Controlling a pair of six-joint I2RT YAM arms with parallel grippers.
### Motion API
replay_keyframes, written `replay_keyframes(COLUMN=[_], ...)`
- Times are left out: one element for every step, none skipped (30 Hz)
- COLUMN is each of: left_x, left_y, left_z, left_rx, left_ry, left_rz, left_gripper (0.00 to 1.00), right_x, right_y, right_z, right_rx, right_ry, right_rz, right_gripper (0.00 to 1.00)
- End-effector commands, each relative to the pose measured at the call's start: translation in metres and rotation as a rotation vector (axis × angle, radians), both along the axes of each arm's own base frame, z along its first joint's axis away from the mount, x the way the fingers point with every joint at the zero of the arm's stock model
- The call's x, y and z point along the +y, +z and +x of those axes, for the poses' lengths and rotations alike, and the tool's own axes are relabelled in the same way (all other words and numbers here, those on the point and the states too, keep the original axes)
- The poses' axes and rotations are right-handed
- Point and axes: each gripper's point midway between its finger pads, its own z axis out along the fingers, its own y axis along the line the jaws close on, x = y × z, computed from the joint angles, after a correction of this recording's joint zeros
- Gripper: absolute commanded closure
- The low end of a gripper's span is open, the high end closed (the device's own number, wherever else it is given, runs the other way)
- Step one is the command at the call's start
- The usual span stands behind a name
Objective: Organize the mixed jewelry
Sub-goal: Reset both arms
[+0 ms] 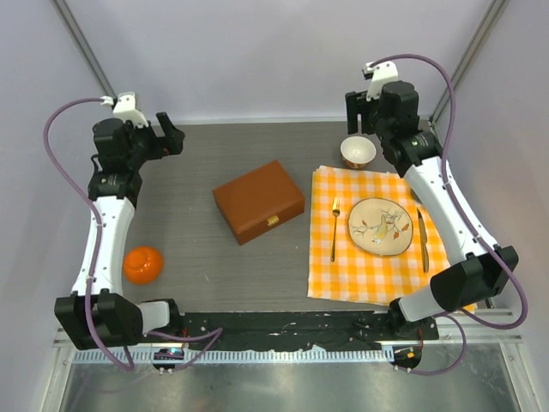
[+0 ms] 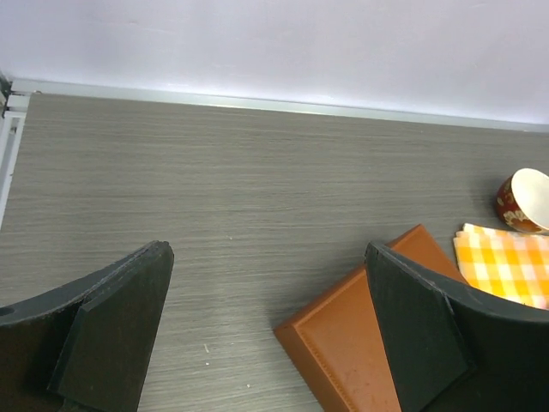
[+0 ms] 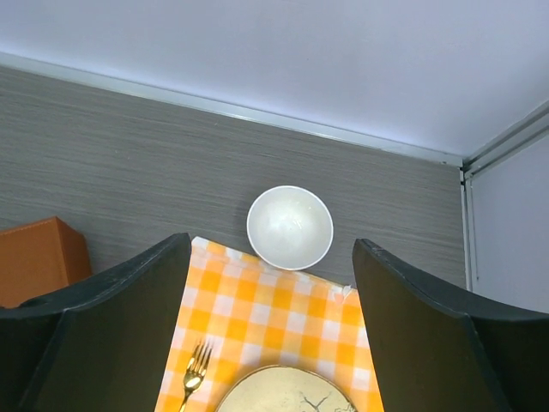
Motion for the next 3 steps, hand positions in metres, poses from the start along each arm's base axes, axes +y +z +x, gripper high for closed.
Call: replay_keyframes(left_x=[-0.0051,-0.0055,-0.0061], left_y=[0.0263,0.0261,0.0260], left_z=[0.0043,0.0042,0.0037], left_rx=[-0.079,-0.081,-0.081], left_ry=[-0.025,-0.025,-0.028], left_rz=[-0.018,-0.018,-0.018], left_gripper=[0.00,0.00,0.00], right_x=[-0.0053,-0.0050,-0.0029], right_y=[0.0399,0.0418,0.0398], right_z=[-0.0028,-0.0038,-0.0050], right_rx=[-0.115,-0.121,-0.119], right_ry=[-0.032,-0.027,-0.013], right_rz=[0.049,0.047,0.048], right_gripper=[0.18,0.18,0.18])
